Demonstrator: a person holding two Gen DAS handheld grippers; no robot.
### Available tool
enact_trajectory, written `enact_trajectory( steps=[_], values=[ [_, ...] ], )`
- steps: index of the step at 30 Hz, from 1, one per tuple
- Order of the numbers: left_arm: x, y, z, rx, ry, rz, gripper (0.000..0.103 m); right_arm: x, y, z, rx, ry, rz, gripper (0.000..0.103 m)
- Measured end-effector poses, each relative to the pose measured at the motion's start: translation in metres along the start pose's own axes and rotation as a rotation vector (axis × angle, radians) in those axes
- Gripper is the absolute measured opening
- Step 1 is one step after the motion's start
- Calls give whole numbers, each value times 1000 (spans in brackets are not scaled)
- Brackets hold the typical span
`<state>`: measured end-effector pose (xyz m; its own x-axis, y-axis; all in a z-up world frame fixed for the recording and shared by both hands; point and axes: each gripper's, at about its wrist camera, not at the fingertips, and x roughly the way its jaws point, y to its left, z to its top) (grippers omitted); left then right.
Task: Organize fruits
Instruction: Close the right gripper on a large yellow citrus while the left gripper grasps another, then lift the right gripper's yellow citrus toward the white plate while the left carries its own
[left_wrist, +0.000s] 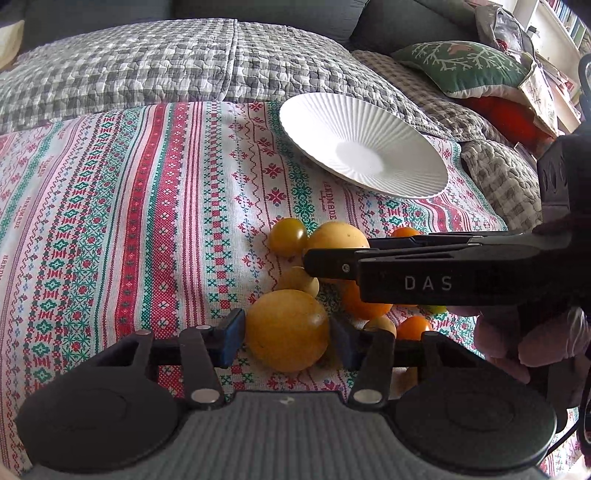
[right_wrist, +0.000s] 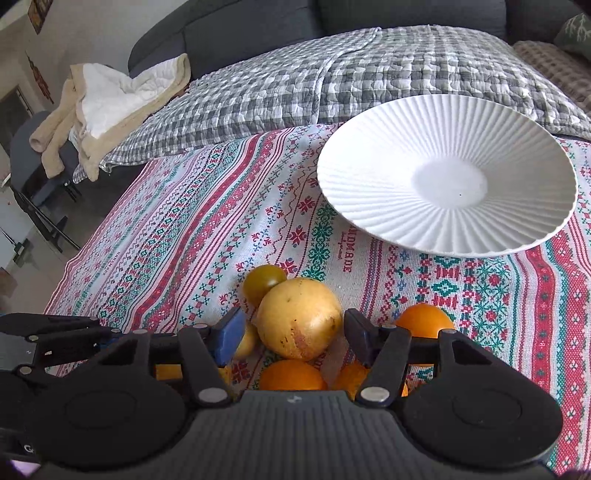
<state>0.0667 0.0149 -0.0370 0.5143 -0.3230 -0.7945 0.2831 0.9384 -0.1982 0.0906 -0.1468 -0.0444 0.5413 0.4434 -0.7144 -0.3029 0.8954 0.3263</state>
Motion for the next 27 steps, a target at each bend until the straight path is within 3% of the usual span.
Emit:
enact_trajectory(
  steps=[3,5,17,27],
  values=[
    [1,-1,0,-7,0,3,41,2,1,0,10,-9,-5,54],
    [2,0,0,-18,1,4,41,3,0,0,17,-13,-14,46],
    [-6,-2,3,-5,-22,18,38,-5,2,1,43,-12,-26,45],
    [-26,-6,12,-26,-103,22,38,-37,-5,8,134,-86,-48,45]
  ],
)
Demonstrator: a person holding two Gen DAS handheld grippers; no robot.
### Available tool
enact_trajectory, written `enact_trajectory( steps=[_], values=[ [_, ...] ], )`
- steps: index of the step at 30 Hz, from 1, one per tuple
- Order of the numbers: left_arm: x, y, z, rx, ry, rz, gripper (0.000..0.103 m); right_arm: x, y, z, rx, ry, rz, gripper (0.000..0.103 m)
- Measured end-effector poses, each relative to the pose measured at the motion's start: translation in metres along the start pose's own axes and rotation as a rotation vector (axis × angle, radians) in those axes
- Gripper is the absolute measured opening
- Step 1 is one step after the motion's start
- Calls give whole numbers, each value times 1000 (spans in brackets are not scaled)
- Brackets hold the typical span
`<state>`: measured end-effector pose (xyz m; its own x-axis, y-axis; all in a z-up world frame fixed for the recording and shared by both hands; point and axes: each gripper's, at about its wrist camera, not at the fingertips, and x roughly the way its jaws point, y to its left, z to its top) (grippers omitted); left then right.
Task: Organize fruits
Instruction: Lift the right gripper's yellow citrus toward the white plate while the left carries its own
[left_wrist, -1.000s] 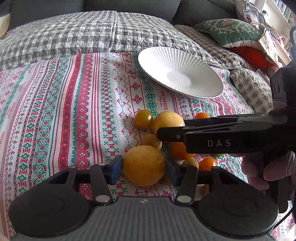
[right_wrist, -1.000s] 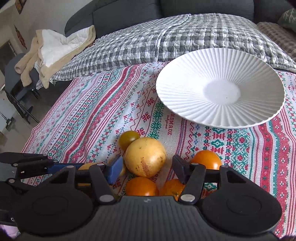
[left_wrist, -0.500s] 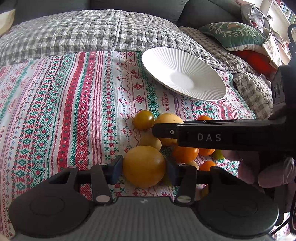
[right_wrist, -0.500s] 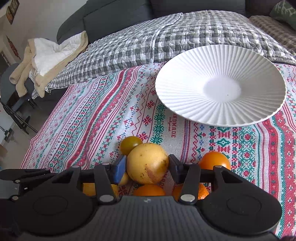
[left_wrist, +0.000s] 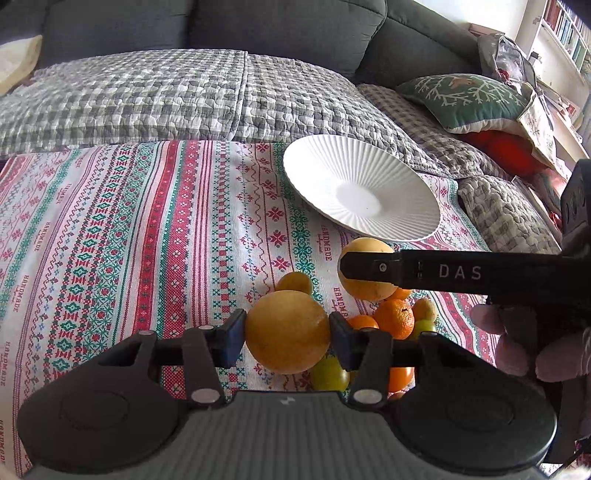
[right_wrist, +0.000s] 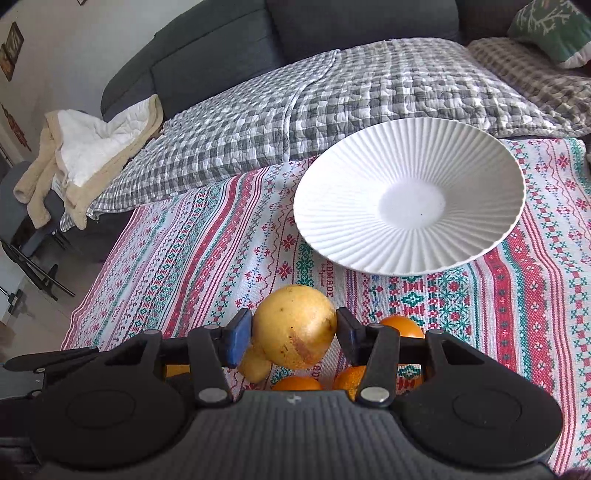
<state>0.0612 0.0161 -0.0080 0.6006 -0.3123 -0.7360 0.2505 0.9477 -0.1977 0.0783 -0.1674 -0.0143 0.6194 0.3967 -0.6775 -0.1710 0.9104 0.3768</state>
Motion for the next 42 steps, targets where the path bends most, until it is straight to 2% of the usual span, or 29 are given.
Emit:
enact_trajectory(
  steps=[5,11,16,25,33,42],
  values=[
    [-4,-12,11,-2,-37,-6,38,-19,-17,13,74,-88,-14,45],
    [13,-30,34,31,-54,-11,38,-25,-47,22,170,-168,-67,45],
    [32,-49,60,64,-82,-60,38,-23,-66,26,239,-210,-85,45],
    [88,-74,92,205,-85,-75,38,-7,-96,56,285,-213,-118,45],
    [133,-79,109,320,-48,-54,38,22,-111,54,382,-221,-90,45],
    [150,-76,106,343,-43,-58,39,32,-103,59,312,-242,-133,46]
  ],
)
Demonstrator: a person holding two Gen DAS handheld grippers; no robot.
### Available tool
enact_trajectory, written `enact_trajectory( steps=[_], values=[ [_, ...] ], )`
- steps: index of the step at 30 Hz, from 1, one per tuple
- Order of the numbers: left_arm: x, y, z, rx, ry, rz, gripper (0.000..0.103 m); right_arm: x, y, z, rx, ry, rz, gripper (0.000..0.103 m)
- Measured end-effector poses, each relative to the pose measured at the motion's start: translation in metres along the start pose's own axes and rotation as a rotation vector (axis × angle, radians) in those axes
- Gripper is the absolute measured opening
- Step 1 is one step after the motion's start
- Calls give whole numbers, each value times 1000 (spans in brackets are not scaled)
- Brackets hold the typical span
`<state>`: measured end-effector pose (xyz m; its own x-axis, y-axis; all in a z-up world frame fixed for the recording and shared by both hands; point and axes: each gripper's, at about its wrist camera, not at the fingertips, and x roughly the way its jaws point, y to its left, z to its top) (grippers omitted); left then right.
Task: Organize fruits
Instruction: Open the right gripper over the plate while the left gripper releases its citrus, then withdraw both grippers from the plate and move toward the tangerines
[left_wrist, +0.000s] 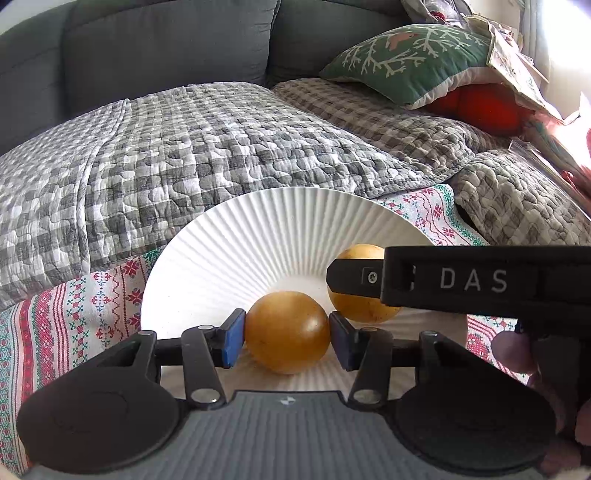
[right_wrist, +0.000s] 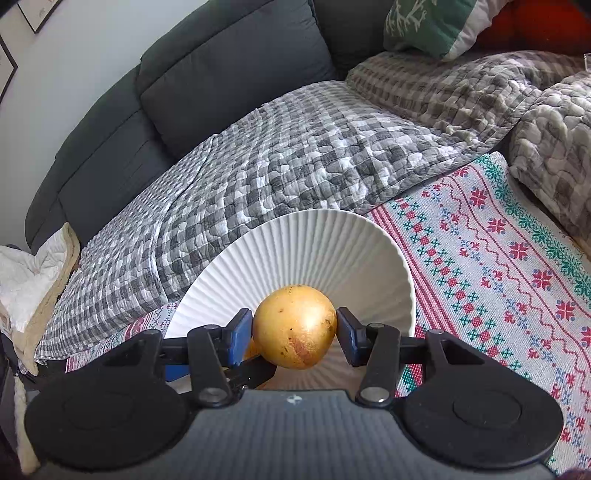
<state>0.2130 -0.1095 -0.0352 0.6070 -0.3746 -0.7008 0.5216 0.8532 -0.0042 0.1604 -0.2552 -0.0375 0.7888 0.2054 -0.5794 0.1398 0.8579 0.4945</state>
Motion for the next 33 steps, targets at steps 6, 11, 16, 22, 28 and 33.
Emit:
enact_trajectory(
  steps=[6,11,16,22,28,33],
  values=[
    [-4,0,2,-8,-25,22,47,-5,-8,1,58,3,26,52],
    [-27,-2,4,-15,-66,36,73,-18,-10,4,102,-5,30,66],
    [-52,-6,1,-12,-68,56,79,-38,-4,6,66,6,3,76],
    [-87,-4,-11,-54,-64,63,83,-71,5,4,29,7,-12,84],
    [-118,-1,-31,-94,-24,80,88,-99,17,-7,-30,20,-33,89],
    [-143,1,-52,-127,-11,91,91,-114,25,-20,-80,49,-44,92]
  ],
)
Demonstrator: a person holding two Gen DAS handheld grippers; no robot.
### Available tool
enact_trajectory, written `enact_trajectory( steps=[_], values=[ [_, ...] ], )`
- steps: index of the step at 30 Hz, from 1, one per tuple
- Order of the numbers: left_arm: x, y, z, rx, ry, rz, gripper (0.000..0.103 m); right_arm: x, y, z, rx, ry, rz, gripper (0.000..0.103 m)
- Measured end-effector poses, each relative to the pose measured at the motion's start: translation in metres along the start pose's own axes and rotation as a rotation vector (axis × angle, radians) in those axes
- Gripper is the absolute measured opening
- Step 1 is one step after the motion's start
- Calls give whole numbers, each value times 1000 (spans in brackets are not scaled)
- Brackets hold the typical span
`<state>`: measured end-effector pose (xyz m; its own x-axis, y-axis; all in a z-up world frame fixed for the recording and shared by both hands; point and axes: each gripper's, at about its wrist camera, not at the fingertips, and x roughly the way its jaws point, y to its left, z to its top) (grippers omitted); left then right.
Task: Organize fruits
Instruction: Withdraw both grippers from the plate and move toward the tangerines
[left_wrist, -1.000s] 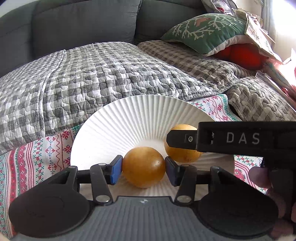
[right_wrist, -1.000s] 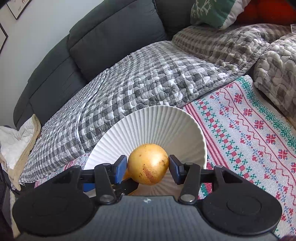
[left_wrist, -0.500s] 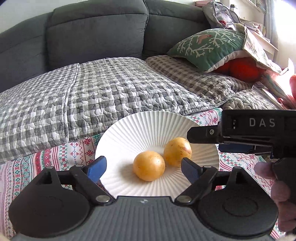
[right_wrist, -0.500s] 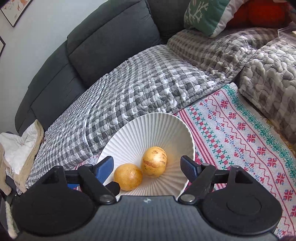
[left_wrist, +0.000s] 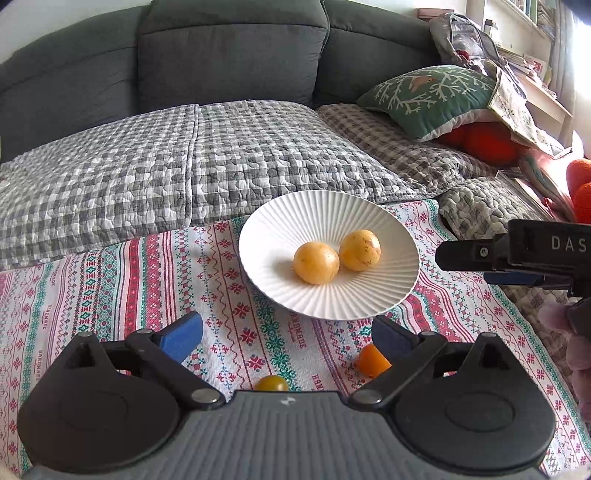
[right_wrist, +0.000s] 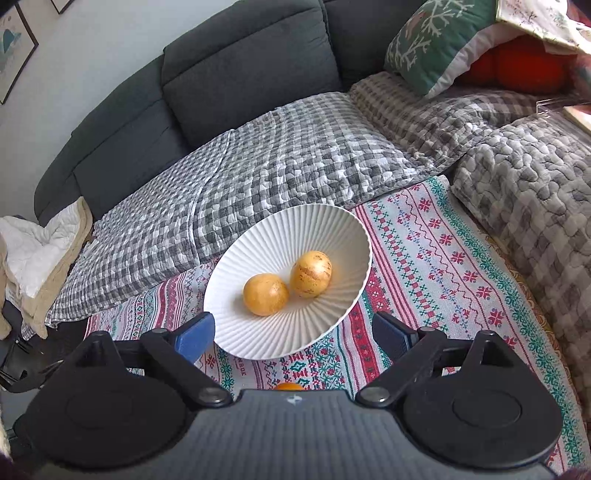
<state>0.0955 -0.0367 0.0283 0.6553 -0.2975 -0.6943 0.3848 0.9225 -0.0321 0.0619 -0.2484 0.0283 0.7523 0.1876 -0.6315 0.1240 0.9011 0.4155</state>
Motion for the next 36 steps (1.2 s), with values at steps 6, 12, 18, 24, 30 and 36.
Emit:
enact_trajectory(
  steps=[6,12,18,24,30,36],
  values=[
    [-24,2,-19,-12,22,57,93,-15,6,-19,-43,27,1,95],
    [-46,-1,-41,-11,30,83,94,-27,8,-38,-71,43,0,97],
    [-60,-5,-67,-21,60,82,94,-34,3,-57,-70,55,-11,99],
    [-60,-7,-95,-40,72,74,94,-32,1,-73,-110,76,-35,99],
    [-44,-10,-120,11,142,40,94,-21,-6,-85,-158,101,-68,100],
    [-40,-22,-136,151,159,36,94,-14,-5,-95,-245,113,-112,100]
  ],
)
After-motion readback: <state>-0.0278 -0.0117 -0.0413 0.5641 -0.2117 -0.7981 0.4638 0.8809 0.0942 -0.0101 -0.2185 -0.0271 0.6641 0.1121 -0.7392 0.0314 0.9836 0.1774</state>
